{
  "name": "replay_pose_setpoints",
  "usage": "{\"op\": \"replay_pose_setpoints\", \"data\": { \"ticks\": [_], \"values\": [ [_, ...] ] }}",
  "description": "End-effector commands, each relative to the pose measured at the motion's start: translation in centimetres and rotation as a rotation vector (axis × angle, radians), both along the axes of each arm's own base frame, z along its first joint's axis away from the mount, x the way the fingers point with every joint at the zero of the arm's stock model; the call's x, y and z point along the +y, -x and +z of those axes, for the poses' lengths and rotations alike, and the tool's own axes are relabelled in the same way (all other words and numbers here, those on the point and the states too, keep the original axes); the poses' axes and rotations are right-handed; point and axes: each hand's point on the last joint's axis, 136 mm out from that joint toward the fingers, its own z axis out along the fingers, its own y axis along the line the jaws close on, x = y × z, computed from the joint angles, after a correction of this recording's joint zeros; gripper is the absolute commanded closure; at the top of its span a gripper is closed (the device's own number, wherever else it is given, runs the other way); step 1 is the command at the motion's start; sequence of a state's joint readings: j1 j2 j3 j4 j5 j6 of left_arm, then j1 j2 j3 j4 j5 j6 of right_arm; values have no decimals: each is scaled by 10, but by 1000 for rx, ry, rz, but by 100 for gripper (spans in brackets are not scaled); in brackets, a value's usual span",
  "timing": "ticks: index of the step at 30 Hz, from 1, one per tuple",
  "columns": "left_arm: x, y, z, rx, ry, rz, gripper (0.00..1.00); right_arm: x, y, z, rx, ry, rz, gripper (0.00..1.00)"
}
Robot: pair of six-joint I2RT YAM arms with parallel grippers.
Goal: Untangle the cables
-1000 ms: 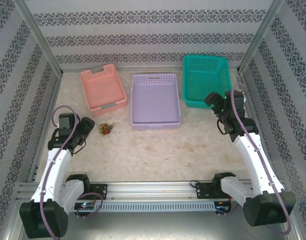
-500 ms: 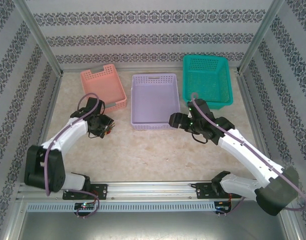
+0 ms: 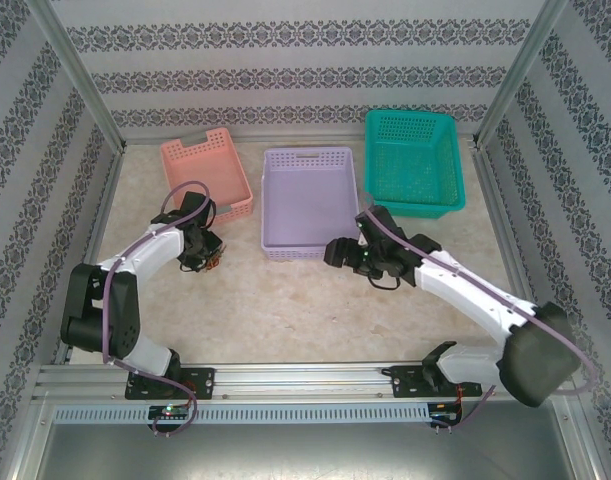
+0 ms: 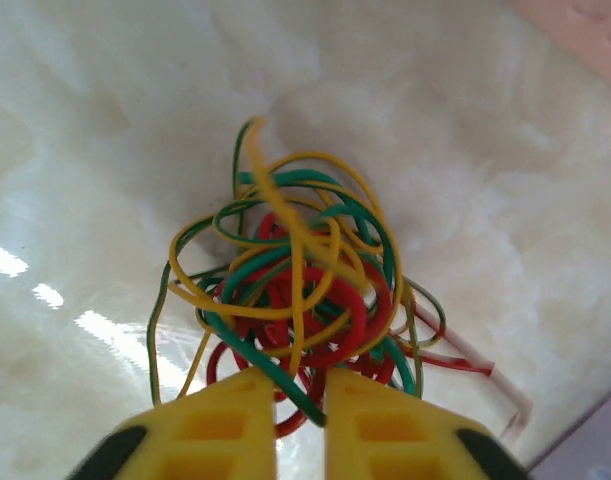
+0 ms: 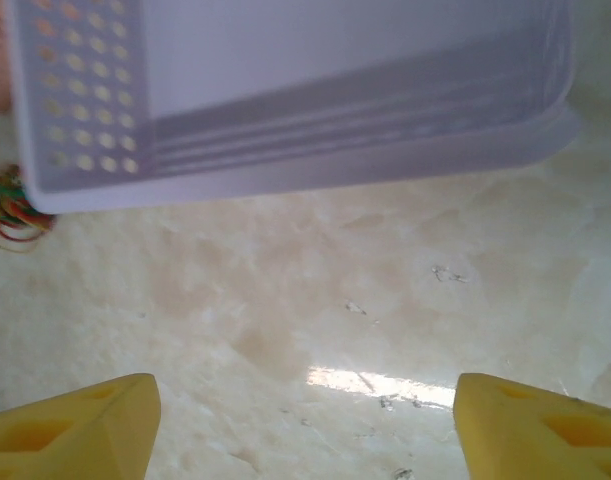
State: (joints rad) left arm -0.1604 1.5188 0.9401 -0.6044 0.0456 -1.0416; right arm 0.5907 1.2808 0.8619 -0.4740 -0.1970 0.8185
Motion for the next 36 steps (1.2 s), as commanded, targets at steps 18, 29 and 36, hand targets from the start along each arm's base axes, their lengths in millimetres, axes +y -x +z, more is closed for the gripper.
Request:
{"op": "replay_pose_setpoints", "data": {
  "ticks": [18, 29, 36],
  "values": [
    [-63, 61, 41, -109, 104, -299, 100, 43, -139, -48, 93, -92, -113, 56],
    [-155, 45, 69, -302, 338, -602, 100, 27, -68, 3, 85, -199, -91, 47],
    [-208, 29, 57, -295, 389, -716, 100, 57, -14, 8, 255, -450, -87, 44]
  ]
}}
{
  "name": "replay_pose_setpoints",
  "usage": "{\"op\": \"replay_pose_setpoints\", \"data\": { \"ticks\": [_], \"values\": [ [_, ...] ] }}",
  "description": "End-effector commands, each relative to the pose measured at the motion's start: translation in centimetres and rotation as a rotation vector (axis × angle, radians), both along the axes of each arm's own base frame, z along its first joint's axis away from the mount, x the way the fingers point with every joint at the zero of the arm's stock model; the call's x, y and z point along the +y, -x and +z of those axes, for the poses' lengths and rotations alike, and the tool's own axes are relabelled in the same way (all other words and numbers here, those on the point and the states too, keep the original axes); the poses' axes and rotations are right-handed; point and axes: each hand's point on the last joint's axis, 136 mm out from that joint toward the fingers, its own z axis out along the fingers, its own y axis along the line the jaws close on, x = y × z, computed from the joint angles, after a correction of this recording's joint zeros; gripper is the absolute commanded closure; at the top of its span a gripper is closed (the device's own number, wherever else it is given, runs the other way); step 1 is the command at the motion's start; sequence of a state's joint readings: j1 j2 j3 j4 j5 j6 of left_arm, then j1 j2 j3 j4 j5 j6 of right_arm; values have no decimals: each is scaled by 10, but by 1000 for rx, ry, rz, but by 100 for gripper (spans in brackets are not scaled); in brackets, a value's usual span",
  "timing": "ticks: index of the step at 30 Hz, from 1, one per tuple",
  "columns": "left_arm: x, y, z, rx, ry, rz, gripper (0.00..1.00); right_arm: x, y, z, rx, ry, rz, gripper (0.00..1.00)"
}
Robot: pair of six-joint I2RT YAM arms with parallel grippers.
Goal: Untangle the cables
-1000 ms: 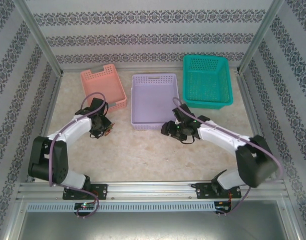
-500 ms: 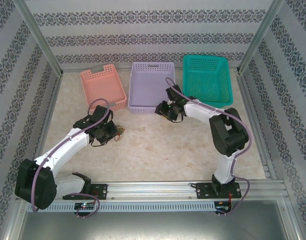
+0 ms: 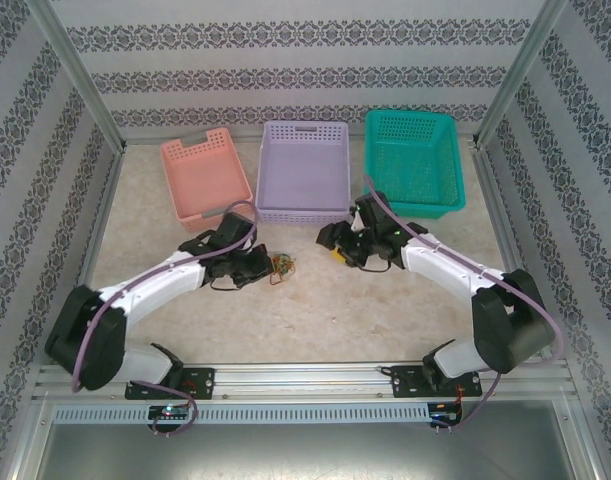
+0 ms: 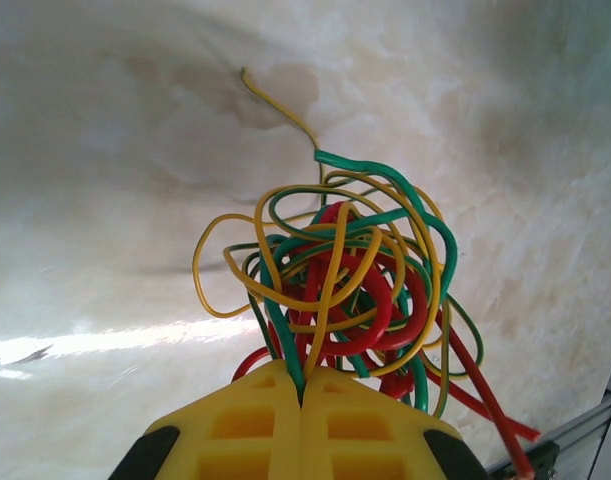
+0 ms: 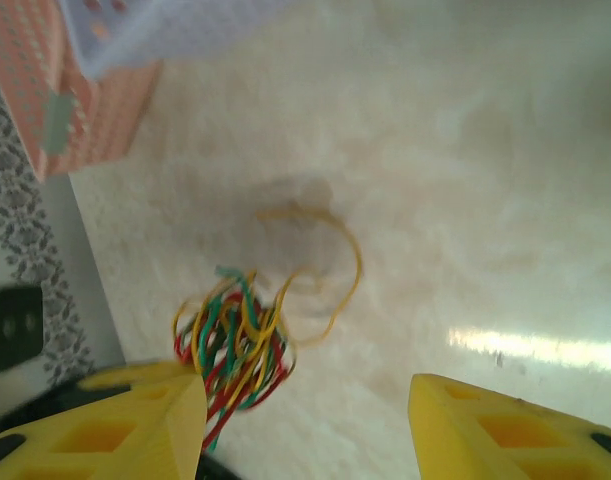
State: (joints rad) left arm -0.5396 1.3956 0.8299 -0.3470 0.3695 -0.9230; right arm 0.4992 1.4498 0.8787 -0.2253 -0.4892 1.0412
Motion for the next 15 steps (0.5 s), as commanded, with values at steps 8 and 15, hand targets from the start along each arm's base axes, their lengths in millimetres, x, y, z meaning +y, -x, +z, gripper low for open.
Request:
{"op": "replay_pose_setpoints", "data": {
  "ticks": [8, 15],
  "values": [
    [-72, -29, 20, -106, 76, -155, 100, 34, 28, -16, 195, -154, -47, 59],
    [-49, -24, 26, -132, -20, -107, 100, -16, 27, -37, 214, -8, -124, 100]
  ]
}}
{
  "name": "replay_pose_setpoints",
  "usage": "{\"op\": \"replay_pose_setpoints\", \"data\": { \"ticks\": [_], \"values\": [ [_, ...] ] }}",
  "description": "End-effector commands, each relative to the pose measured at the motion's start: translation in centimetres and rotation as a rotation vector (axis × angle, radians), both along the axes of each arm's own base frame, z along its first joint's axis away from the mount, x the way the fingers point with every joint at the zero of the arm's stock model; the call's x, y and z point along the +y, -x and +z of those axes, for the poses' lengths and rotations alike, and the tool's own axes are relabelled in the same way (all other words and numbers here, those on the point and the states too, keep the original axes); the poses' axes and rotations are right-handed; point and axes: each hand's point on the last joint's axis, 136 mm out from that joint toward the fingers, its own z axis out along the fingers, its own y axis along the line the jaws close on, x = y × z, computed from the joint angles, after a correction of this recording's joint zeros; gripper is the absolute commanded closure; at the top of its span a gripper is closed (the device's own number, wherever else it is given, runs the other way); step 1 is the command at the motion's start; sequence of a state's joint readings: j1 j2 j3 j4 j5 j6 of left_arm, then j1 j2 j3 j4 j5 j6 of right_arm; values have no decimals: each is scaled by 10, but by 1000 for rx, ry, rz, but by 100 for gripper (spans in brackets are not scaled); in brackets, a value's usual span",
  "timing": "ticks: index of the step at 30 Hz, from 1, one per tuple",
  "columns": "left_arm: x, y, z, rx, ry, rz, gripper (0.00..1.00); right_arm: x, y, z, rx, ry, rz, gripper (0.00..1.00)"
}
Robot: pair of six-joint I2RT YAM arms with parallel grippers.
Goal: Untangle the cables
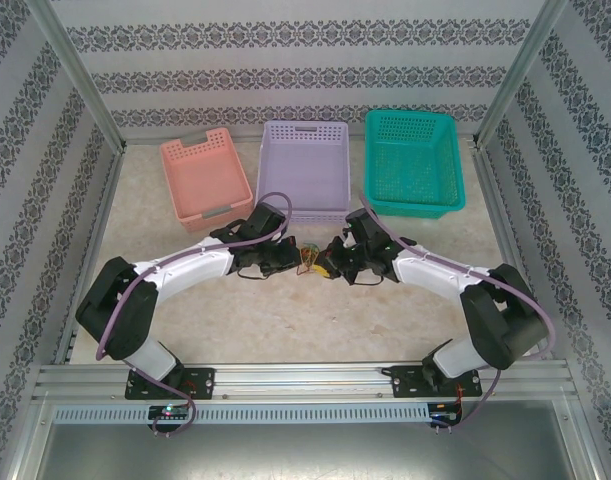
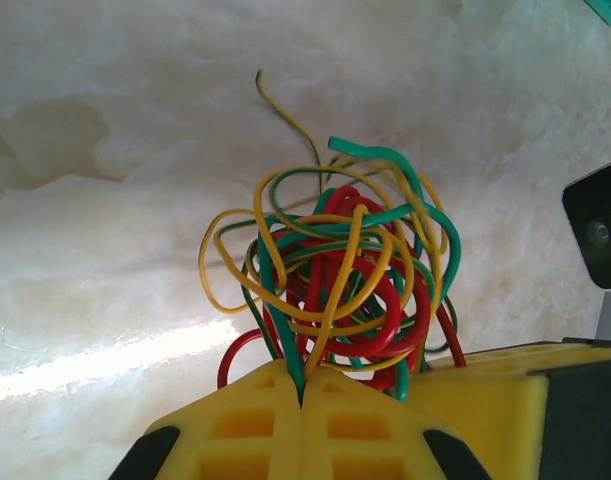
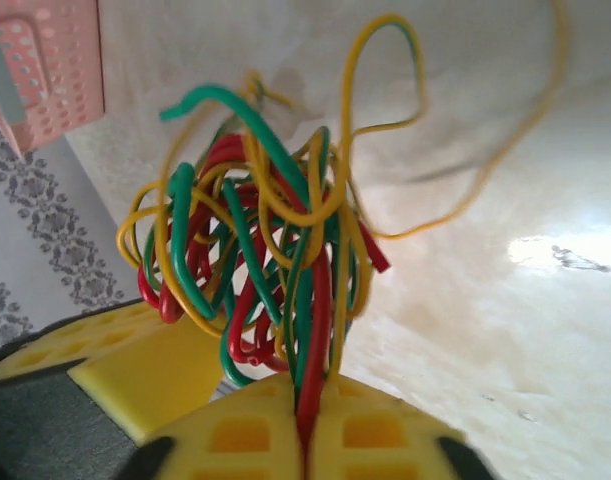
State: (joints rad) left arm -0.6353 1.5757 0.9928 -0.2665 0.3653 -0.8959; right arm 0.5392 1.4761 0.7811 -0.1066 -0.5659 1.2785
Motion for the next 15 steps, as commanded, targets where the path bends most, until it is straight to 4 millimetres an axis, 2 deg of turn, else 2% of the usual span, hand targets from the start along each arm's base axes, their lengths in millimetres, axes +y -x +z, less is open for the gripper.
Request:
{"op": "replay_pose_setpoints", "data": {
  "ticks": [1, 3, 6, 10, 13, 14, 15],
  "values": [
    [17, 3, 17, -68, -63, 26, 100, -42, 4, -15, 15, 122, -49, 100],
    [35, 9, 15, -68, -112, 72, 100, -62, 7, -17, 4, 171, -47, 100],
    [58, 18, 10, -57, -151, 137, 100, -78, 13, -19, -12, 218, -11, 100],
    [78, 28, -1, -20, -173, 216, 100, -83, 20, -27, -22, 253, 28, 100],
    [76, 29, -1, -17, -137, 233, 100, -77, 21, -30, -40, 258, 60, 100],
    [73, 28, 1, -21, -116, 227, 92, -72, 20, -28, -56, 263, 86, 100],
    [68, 26, 4, -23, -96, 222, 74, -67, 20, -25, -75, 271, 115, 100]
  ]
}}
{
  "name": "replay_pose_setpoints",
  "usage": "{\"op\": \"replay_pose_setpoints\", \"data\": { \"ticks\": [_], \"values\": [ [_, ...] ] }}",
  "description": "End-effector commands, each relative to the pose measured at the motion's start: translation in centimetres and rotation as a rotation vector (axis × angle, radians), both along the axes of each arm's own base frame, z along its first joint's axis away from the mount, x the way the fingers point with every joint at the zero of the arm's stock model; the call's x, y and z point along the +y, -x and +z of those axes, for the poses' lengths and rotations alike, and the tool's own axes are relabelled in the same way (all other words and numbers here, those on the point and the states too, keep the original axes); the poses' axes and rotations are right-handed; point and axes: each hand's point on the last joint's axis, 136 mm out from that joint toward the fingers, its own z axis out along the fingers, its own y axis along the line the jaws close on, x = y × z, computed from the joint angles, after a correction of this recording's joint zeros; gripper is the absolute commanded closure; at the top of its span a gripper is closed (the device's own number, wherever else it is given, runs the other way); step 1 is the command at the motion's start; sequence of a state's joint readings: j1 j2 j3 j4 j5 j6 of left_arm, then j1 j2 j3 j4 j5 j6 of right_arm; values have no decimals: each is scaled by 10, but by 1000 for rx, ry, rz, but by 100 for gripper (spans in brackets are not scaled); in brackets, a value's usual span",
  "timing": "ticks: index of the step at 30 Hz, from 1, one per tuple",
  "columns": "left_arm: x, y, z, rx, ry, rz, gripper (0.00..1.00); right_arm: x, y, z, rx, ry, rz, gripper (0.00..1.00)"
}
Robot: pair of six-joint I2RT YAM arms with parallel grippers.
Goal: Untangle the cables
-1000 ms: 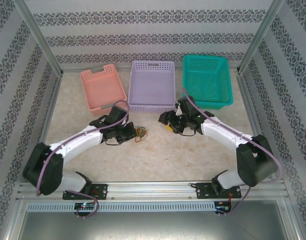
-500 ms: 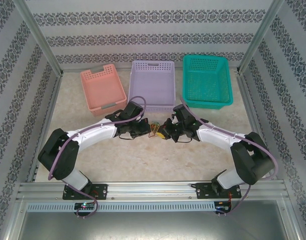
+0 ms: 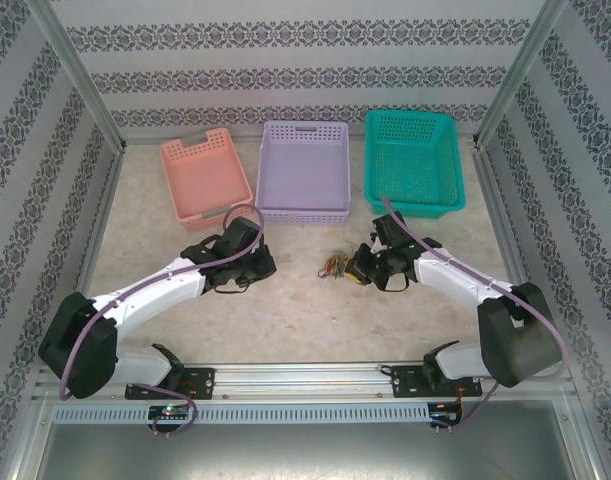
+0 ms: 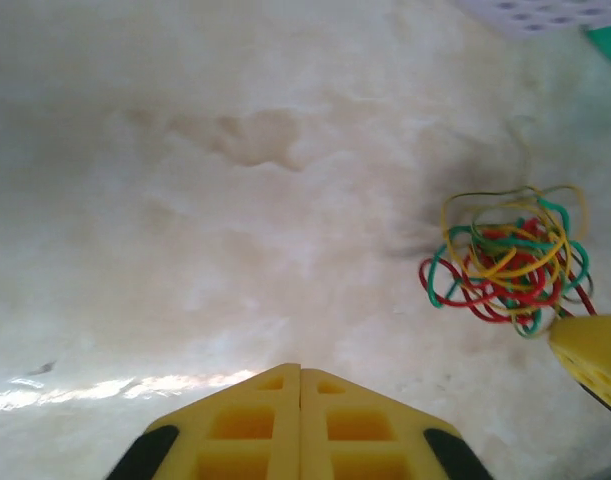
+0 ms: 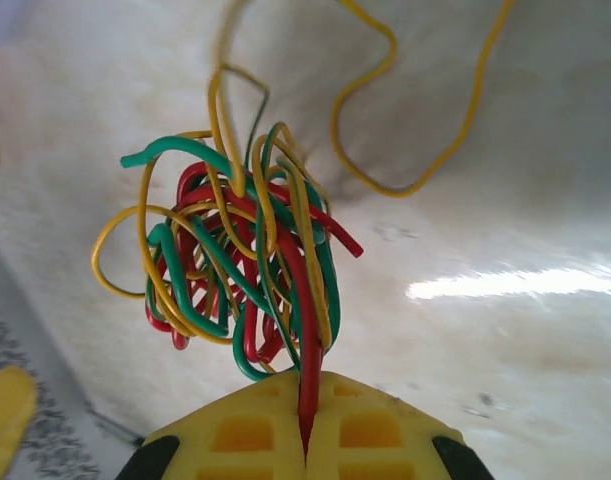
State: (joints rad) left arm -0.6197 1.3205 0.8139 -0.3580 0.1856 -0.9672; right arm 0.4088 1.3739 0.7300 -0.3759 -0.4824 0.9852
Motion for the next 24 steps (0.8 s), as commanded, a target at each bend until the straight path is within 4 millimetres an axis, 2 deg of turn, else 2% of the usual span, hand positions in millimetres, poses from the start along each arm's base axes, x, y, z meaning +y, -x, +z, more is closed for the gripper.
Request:
{"op": "replay_pose_setpoints", "data": {
  "ticks": [1, 2, 3, 6, 9, 15, 20, 24],
  "values": [
    [-1, -2, 5, 7, 31, 34, 62, 8, 3, 2, -46, 62, 100, 100],
    [-6, -3, 9, 10, 51, 30, 55, 12, 3, 4, -60, 72, 127, 100],
    [-11, -5, 15, 18, 79, 36, 52, 15, 4, 6, -77, 82, 153, 100],
    [-36, -10, 34, 40, 174, 40, 48, 25, 5, 12, -126, 92, 221, 100],
    [-57, -13, 41, 71, 175, 26, 45, 36, 8, 16, -149, 74, 265, 100],
    [-90, -15, 19, 149, 151, -22, 49, 51, 12, 25, -166, 18, 307, 100],
    [-101, -6, -9, 230, 57, -76, 48, 56, 15, 34, -187, -14, 318, 100],
    [-109, -10, -21, 234, 16, -90, 48, 58, 20, 38, -191, -38, 327, 100]
  ]
}}
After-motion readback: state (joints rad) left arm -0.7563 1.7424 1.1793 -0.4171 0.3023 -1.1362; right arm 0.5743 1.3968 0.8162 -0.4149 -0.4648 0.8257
